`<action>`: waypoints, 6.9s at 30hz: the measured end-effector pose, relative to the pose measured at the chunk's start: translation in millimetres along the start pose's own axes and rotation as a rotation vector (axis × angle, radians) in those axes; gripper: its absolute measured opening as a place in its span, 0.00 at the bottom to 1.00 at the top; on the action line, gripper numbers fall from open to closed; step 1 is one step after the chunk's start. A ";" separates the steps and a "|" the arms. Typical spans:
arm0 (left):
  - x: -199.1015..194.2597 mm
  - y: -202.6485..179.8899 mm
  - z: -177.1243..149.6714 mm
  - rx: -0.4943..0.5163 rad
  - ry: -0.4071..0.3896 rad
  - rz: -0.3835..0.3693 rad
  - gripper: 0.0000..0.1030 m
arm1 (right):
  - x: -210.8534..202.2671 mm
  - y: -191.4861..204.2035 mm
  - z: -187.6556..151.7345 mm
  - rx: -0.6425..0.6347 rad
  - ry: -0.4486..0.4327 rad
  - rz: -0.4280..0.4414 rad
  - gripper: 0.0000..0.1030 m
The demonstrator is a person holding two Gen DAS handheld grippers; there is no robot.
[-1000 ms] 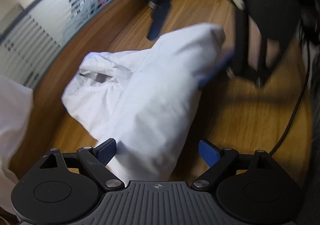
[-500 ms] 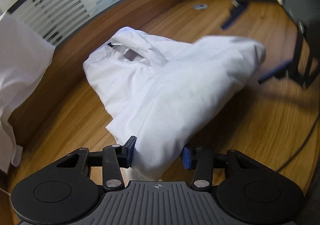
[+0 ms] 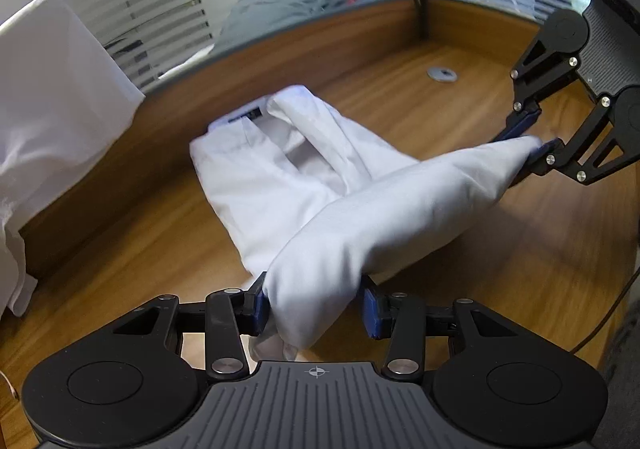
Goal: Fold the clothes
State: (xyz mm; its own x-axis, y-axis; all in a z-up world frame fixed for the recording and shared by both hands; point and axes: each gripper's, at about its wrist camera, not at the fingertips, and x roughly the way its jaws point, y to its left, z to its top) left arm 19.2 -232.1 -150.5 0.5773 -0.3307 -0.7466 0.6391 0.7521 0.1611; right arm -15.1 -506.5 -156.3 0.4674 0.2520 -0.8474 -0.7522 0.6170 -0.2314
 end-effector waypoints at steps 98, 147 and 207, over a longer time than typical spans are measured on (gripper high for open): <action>92.7 76.5 71.3 -0.227 -0.074 0.044 0.27 | 49.7 -147.7 15.6 0.671 -0.224 -0.085 0.39; 119.5 78.7 4.5 -0.674 0.177 -0.181 0.52 | 125.3 -129.0 -7.1 1.042 -0.075 0.053 0.42; 149.5 67.1 64.2 -0.554 0.112 -0.078 0.55 | 149.1 -149.0 60.6 0.741 -0.050 -0.092 0.42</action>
State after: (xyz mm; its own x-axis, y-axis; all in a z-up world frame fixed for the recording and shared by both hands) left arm 181.0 -267.7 -209.9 0.4624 -0.3570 -0.8116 0.2983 0.9246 -0.2368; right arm 194.8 -515.7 -219.2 0.5470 0.1979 -0.8134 -0.2071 0.9735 0.0976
